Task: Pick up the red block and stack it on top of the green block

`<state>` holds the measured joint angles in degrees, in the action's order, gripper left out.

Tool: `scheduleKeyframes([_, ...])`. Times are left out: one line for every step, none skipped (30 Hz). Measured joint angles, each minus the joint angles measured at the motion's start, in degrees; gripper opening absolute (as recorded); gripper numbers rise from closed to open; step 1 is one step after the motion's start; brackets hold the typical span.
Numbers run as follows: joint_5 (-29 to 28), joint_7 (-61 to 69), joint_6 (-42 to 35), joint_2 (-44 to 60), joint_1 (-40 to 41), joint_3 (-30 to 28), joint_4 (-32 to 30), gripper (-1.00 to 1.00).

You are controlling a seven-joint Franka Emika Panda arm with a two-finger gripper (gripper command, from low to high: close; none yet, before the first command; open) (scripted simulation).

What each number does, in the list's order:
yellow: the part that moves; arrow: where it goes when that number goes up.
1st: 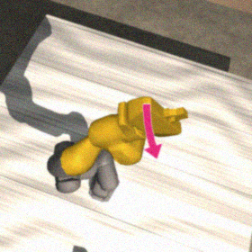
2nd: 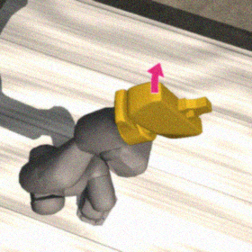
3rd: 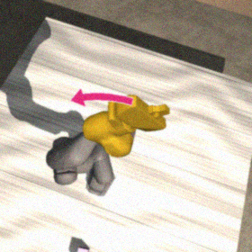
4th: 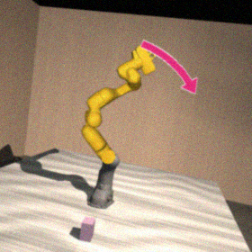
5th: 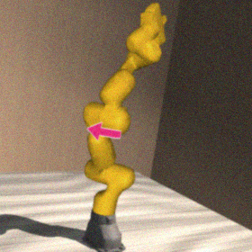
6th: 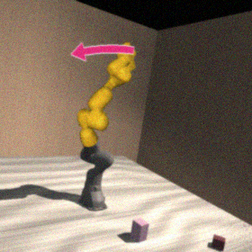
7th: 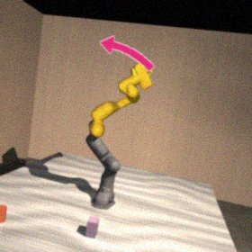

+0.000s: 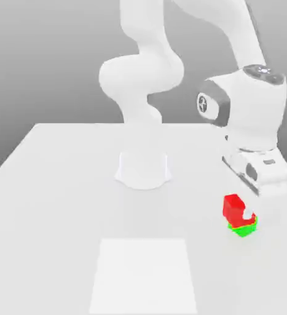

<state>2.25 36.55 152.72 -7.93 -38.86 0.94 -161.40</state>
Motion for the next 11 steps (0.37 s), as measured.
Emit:
scheduleKeyframes([-0.3, 1.2, 0.3, -1.6, -1.8, 1.4, -1.6, -1.00])
scheduleKeyframes([-0.4, 1.9, 1.4, -1.4, -2.7, 2.2, -2.3, -1.00])
scheduleKeyframes([-0.5, 2.2, 2.9, -0.3, -3.1, 2.5, -2.6, -1.00])
scheduleKeyframes([-0.7, 2.3, 4.6, 1.3, -3.3, 2.7, -2.7, -1.00])
scheduleKeyframes([-0.8, 2.3, 6.4, 3.0, -3.4, 2.8, -2.7, -1.00])
scheduleKeyframes([-1.1, 2.1, 8.3, 5.0, -3.4, 2.9, -2.7, -1.00])
scheduleKeyframes([-1.6, 1.8, 10.2, 6.9, -3.4, 2.8, -2.6, -1.00])
scheduleKeyframes([-2.2, 1.4, 12.2, 8.9, -3.4, 2.6, -2.6, -1.00])
scheduleKeyframes([-2.7, 1.0, 13.6, 10.5, -3.5, 2.4, -2.5, 1.00])
scheduleKeyframes([-2.7, 1.0, 13.6, 10.5, -3.5, 2.4, -2.5, 1.00])
scheduleKeyframes([-2.7, 1.0, 13.6, 10.5, -3.5, 2.4, -2.5, 1.00])
